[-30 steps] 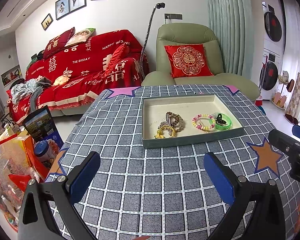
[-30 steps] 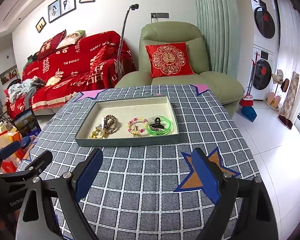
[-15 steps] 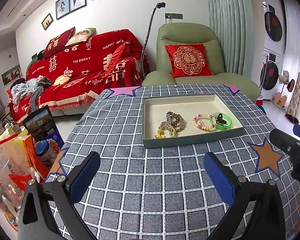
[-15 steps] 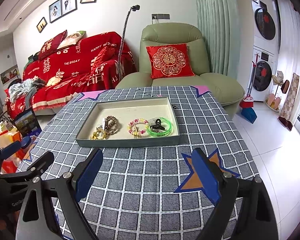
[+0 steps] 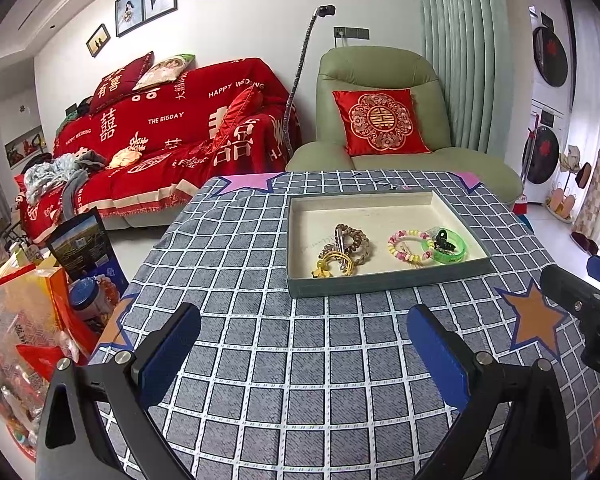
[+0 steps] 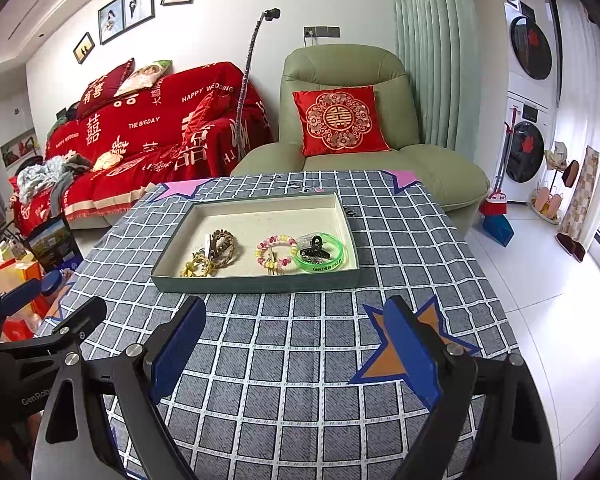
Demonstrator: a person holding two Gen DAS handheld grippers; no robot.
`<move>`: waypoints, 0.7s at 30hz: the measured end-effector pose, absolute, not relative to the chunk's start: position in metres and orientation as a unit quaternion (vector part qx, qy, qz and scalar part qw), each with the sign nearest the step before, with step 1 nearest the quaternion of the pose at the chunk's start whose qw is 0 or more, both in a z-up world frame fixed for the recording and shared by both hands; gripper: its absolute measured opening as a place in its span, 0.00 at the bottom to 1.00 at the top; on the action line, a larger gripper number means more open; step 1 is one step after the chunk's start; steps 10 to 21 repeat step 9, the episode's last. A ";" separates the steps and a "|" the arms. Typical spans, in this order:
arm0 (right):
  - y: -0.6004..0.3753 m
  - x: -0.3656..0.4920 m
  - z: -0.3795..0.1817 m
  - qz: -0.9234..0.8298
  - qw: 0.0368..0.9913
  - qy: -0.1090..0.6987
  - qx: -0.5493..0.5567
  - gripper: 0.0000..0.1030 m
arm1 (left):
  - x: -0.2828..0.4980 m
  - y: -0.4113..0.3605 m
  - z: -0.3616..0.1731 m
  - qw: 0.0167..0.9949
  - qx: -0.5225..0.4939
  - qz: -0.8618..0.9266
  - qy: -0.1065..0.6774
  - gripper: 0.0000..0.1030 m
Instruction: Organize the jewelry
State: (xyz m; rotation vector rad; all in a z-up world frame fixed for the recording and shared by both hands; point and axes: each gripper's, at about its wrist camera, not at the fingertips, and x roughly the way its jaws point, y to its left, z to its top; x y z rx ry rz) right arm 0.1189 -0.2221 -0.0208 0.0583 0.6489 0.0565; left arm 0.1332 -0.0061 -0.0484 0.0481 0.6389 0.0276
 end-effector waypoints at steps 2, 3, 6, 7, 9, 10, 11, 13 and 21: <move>-0.222 0.119 -0.021 0.028 0.947 0.318 0.028 0.89 | 0.132 -0.007 -0.048 0.950 0.028 0.015 0.311 1.00; -0.222 0.119 -0.020 0.027 0.947 0.319 0.028 0.89 | 0.132 -0.007 -0.048 0.950 0.029 0.014 0.311 1.00; -0.223 0.119 -0.023 0.028 0.947 0.320 0.030 0.89 | 0.133 -0.008 -0.047 0.949 0.026 0.011 0.315 1.00; -0.223 0.119 -0.022 0.028 0.947 0.320 0.029 0.89 | 0.133 -0.008 -0.048 0.948 0.026 0.011 0.316 1.00; -0.223 0.119 -0.022 0.029 0.947 0.320 0.029 0.89 | 0.134 -0.008 -0.048 0.947 0.026 0.012 0.319 1.00; -0.223 0.119 -0.022 0.029 0.947 0.320 0.029 0.89 | 0.134 -0.008 -0.048 0.947 0.026 0.012 0.319 1.00; -0.223 0.119 -0.022 0.029 0.947 0.320 0.029 0.89 | 0.134 -0.008 -0.048 0.947 0.026 0.012 0.319 1.00; -0.223 0.119 -0.022 0.029 0.947 0.320 0.029 0.89 | 0.134 -0.008 -0.048 0.947 0.026 0.012 0.319 1.00; -0.223 0.119 -0.022 0.029 0.947 0.320 0.029 0.89 | 0.134 -0.008 -0.048 0.947 0.026 0.012 0.319 1.00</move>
